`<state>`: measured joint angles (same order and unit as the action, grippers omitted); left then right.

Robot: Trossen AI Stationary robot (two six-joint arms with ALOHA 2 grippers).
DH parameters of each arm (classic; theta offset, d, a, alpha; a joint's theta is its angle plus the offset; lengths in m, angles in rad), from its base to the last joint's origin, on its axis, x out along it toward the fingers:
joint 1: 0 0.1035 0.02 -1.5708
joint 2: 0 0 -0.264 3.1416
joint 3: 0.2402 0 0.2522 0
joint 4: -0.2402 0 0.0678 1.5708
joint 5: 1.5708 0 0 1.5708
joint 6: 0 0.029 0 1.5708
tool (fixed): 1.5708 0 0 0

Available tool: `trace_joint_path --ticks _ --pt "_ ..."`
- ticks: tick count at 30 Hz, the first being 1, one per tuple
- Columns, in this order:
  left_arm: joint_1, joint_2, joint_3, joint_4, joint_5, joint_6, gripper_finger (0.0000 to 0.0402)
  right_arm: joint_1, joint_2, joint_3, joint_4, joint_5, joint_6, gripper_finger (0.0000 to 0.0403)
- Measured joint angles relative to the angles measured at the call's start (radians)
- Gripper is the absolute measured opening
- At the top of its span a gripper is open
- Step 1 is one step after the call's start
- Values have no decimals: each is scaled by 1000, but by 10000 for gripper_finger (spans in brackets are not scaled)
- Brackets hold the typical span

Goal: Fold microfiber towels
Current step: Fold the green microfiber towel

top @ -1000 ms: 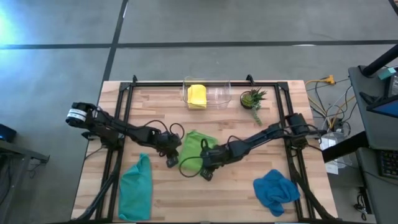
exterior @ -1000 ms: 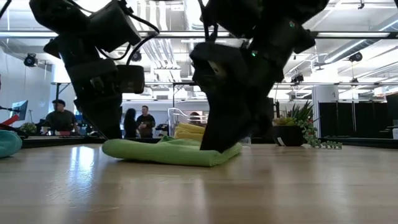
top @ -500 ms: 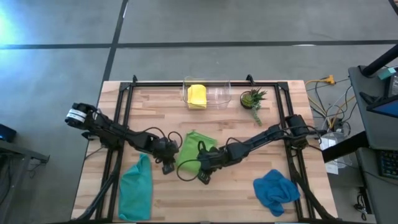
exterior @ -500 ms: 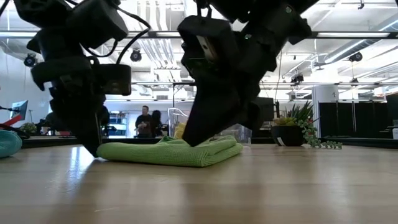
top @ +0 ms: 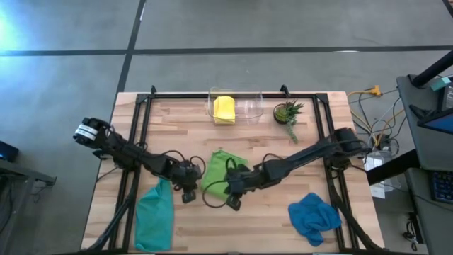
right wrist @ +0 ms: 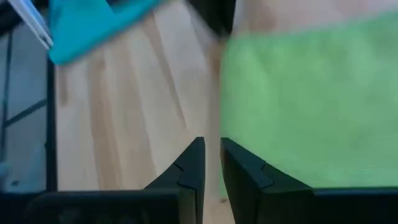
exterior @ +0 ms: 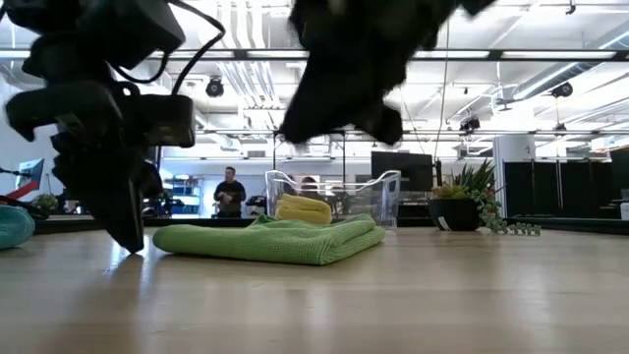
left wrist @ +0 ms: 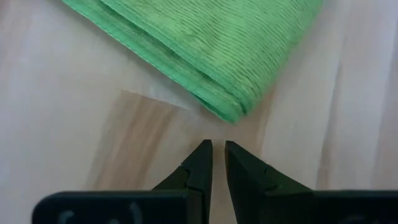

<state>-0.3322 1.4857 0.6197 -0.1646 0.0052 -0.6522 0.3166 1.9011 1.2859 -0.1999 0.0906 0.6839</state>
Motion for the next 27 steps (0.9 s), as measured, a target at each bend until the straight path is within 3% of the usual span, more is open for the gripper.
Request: trace_joint_path --ticks 5,11,19,24,27 --pt "-22 0 0 2 -68 -5 28 24 -116 -20 -145 163 -64 47" --pt "-17 10 -1 30 -293 -117 27 43 -206 -85 -243 225 -63 47" --pt "-8 167 62 248 -158 -160 3 55 -293 -229 -252 225 -52 47" --pt "-16 243 150 241 -137 -174 1 63 -358 -330 -177 224 -81 47" --pt "-16 240 168 218 -138 -175 0 72 -382 -396 -37 157 -153 47"
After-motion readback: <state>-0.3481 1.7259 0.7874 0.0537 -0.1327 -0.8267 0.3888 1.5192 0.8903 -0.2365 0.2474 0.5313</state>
